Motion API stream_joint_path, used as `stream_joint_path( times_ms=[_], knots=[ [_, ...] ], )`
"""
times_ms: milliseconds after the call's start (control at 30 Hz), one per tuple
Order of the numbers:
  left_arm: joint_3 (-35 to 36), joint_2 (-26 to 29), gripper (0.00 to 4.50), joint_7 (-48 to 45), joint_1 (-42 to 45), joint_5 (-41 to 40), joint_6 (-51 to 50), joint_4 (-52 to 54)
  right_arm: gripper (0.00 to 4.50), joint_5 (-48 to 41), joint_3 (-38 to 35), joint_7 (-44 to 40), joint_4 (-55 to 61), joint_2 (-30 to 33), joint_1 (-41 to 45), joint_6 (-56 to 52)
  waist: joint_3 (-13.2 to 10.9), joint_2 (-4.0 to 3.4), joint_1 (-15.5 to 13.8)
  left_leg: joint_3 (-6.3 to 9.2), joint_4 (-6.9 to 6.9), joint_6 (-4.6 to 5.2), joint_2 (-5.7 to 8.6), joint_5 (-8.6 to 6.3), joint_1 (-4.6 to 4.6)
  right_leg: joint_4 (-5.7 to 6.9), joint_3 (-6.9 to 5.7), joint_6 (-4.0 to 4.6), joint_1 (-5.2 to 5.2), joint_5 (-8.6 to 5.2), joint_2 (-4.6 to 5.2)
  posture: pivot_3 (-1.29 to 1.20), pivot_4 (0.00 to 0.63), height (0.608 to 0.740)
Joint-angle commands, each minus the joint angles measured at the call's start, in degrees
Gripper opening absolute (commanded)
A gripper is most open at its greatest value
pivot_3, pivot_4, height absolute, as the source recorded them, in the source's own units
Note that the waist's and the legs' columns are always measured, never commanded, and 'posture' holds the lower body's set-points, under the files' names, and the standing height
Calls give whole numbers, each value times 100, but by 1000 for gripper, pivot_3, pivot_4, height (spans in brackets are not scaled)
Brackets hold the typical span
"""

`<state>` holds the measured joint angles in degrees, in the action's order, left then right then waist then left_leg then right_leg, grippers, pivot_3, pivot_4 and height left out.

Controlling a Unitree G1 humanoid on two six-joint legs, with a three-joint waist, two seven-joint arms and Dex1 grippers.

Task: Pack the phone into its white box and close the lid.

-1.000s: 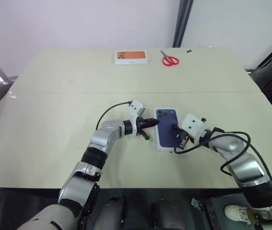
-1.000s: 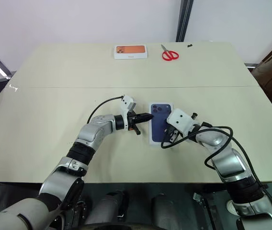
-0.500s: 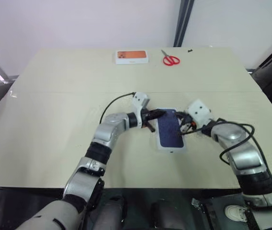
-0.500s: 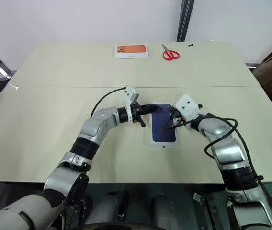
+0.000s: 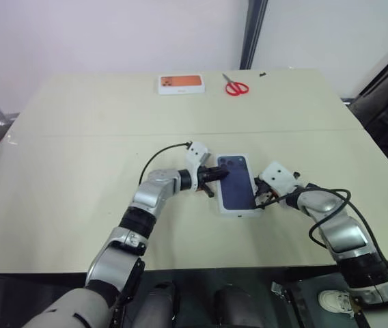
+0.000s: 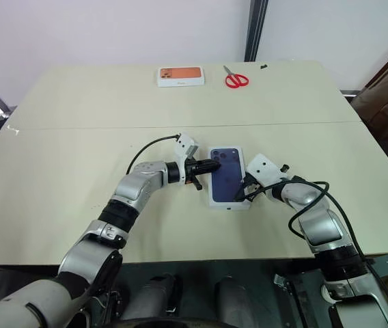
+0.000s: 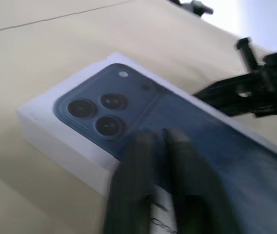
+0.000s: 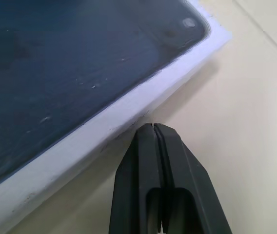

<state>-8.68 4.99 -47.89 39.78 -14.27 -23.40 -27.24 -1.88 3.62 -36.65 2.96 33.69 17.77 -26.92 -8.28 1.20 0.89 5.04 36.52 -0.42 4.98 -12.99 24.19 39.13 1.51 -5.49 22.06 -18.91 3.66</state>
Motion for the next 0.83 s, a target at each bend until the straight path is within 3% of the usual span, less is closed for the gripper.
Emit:
stream_joint_path(
  times_ms=[33, 167, 233, 433, 633, 833],
  knots=[
    [313, 370, 2356, -213, -177, -310, -186, 780, 1342, -548, -500, -313, 306, 146, 173, -229, -4, -8, 3, -1, -1, -1, 0, 1, 4, 1, 2, 0, 6, 0, 0, 0, 150, 734],
    [644, 693, 4454, -176, -154, -533, -243, 1184, 3422, -428, -619, -222, 101, 353, 286, 1, -6, -8, -30, 0, -1, -15, 2, 9, 23, 4, 0, 0, 27, 0, 2, 0, 150, 734],
    [829, 900, 4500, -268, -211, -703, -338, 1472, 4390, -657, -820, -223, 96, 282, 407, -32, -6, -9, -27, -1, 0, -14, 3, 9, 23, 3, 1, 0, 25, 0, 4, 0, 150, 734],
    [982, 1757, 4500, -548, -779, -809, -421, 2225, 4454, -1643, -1196, -671, 729, 95, 237, -277, -8, -12, 3, -1, -15, -16, 0, 10, 21, -1, 2, 0, 29, 0, 3, 0, 150, 734],
    [1333, 2352, 4500, -876, -1446, -1033, -156, 2461, 4454, -2978, -1533, -1454, 1735, 364, -379, -940, -11, -16, -43, 1, -20, -3, 1, 2, 21, -3, 2, 1, 29, 0, 7, 0, 150, 734],
    [1660, 2819, 4500, -1075, -2332, -1354, -236, 3006, 4454, -2988, -1804, -1802, 1992, 882, -1328, -667, -12, -17, -62, 1, -24, 7, 4, -4, 19, -11, 1, 2, 23, 0, 14, 0, 150, 734]
  ],
)
